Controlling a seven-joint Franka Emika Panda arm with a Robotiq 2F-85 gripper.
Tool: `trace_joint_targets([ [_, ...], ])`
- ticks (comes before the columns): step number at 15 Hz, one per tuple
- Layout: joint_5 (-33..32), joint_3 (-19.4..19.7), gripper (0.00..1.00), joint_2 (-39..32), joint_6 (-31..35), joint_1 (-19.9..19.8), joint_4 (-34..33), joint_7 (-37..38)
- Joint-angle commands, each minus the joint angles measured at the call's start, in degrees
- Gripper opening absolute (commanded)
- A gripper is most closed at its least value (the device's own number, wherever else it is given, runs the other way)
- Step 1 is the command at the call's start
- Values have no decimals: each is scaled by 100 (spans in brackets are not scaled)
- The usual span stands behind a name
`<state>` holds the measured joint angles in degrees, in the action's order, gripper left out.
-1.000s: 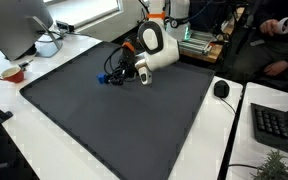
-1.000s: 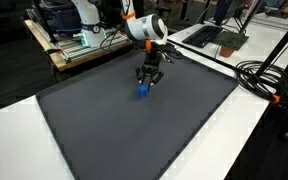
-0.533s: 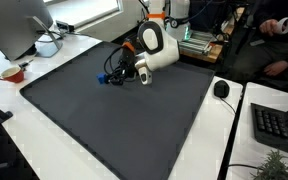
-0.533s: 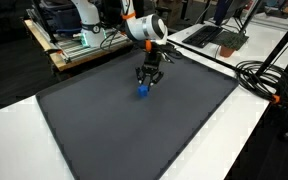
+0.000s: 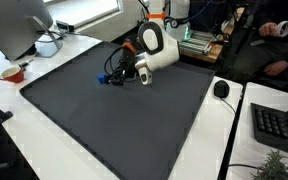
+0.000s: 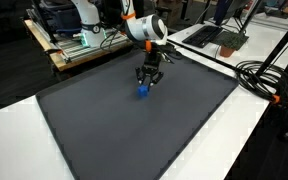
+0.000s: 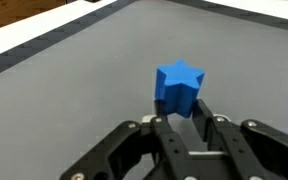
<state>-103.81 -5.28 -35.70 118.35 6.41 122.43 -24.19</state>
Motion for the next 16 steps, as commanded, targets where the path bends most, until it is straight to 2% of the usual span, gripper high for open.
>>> trace_joint_targets([
  [1,14,-37,8,-92,78,-45,-72,-73],
  [10,70,-36,8,-397,203,-64,-265,-189],
  [11,112,-51,52,-399,254,-81,-260,-229],
  [16,397,-172,86,216,678,-147,305,-373],
])
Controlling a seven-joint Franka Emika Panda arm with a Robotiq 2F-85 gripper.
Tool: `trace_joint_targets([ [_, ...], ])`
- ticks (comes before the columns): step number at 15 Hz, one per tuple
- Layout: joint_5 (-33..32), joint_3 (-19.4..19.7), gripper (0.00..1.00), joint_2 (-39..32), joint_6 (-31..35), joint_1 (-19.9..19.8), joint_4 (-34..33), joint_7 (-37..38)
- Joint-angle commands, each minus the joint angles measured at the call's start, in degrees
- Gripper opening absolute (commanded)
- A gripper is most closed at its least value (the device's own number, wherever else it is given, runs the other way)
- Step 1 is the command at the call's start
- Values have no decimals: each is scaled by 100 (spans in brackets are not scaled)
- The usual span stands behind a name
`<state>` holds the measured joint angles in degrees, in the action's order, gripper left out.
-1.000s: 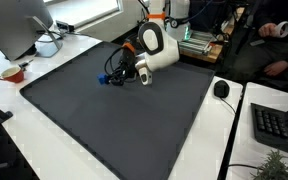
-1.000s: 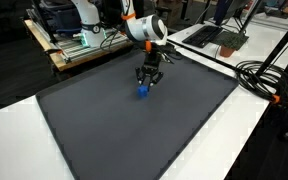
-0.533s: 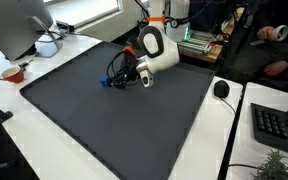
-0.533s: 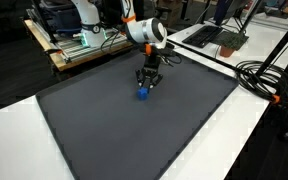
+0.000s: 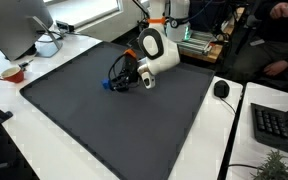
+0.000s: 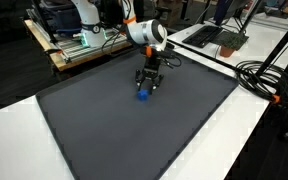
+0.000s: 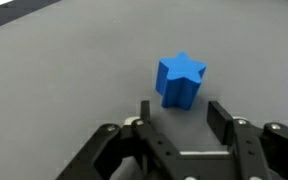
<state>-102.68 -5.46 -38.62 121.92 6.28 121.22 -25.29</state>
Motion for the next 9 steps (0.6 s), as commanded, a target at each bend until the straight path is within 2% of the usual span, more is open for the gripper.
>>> trace_joint_targets([
  [1,365,-201,92,838,520,-169,735,-276],
  [2,377,-236,100,1132,712,-190,987,-222],
  [9,-202,-186,100,3362,3158,-472,2331,669],
])
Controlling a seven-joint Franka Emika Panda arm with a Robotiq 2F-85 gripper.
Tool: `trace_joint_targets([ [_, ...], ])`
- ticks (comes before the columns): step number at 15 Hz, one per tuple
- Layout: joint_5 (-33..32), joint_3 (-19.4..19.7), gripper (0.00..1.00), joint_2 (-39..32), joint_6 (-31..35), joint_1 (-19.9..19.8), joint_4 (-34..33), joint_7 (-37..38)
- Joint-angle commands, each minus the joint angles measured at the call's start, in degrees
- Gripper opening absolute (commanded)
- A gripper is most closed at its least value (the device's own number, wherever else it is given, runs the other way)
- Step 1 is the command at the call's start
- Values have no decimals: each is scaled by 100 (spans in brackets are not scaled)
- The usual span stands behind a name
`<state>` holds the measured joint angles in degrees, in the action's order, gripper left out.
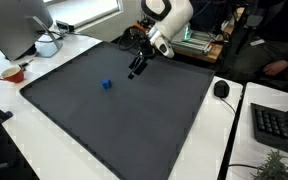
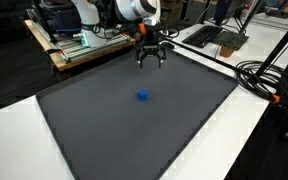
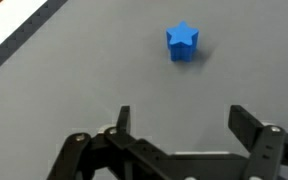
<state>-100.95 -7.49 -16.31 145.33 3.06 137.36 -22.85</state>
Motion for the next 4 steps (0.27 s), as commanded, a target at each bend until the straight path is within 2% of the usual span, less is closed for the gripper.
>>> trace_joint_targets([
  [1,-617,47,100,1470,1079,-146,848,669],
  [2,-973,63,100,1805,1286,-111,978,874],
  [3,-491,102,100,998,953,-26,482,462],
  [4,-653,116,100,1301,1121,-18,622,604],
])
